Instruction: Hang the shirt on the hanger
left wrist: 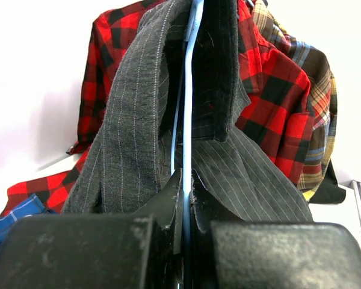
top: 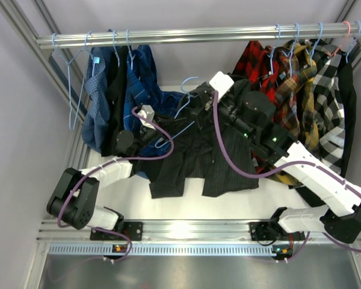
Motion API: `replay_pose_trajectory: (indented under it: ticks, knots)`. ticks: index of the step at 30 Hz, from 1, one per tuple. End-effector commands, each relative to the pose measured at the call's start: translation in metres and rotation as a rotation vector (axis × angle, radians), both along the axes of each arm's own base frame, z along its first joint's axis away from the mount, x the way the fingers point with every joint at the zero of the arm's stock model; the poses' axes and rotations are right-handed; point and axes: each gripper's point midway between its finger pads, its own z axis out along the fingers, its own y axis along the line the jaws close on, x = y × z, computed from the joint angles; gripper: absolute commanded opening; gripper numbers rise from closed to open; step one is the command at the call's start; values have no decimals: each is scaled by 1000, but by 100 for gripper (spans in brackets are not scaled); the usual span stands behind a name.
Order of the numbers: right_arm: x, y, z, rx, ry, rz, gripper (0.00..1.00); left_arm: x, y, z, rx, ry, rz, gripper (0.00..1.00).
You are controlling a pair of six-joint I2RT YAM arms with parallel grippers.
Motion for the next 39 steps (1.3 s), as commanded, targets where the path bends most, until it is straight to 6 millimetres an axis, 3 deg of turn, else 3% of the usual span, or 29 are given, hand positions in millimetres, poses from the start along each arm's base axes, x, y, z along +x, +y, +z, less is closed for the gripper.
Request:
replay_pose_trajectory:
  ticks: [1, 13, 21, 23, 26, 27, 29, 33, 34, 35, 39]
  knots:
    - [-6, 14, 53, 135, -136, 60, 100, -43, 13, 89, -182, -400, -37, 0]
    - [33, 39, 23, 77, -74, -16, 99, -53, 17, 96, -176, -440, -35, 0]
    - [42, 39, 23, 106, -55, -58, 100, -58, 19, 95, -172, -443, -37, 0]
    - [43, 41, 24, 115, -54, -56, 95, -60, 19, 96, -172, -446, -41, 0]
    - [44, 44, 26, 135, -49, -51, 67, -59, 18, 95, -167, -441, -44, 0]
    - [44, 45, 28, 139, -49, -50, 51, -59, 17, 95, -166, -437, -47, 0]
    - [46, 49, 22, 127, -29, -43, 37, -58, 17, 94, -166, -432, -51, 0]
    - [51, 53, 13, 96, -2, -49, 26, -58, 16, 95, -170, -435, -57, 0]
    - [52, 54, 10, 90, 4, -51, 17, -59, 16, 95, -171, -435, -59, 0]
    - [53, 53, 10, 87, 6, -57, 0, -59, 16, 96, -172, -436, -60, 0]
    - [56, 48, 13, 94, 1, -91, 0, -53, 14, 94, -168, -410, -56, 0]
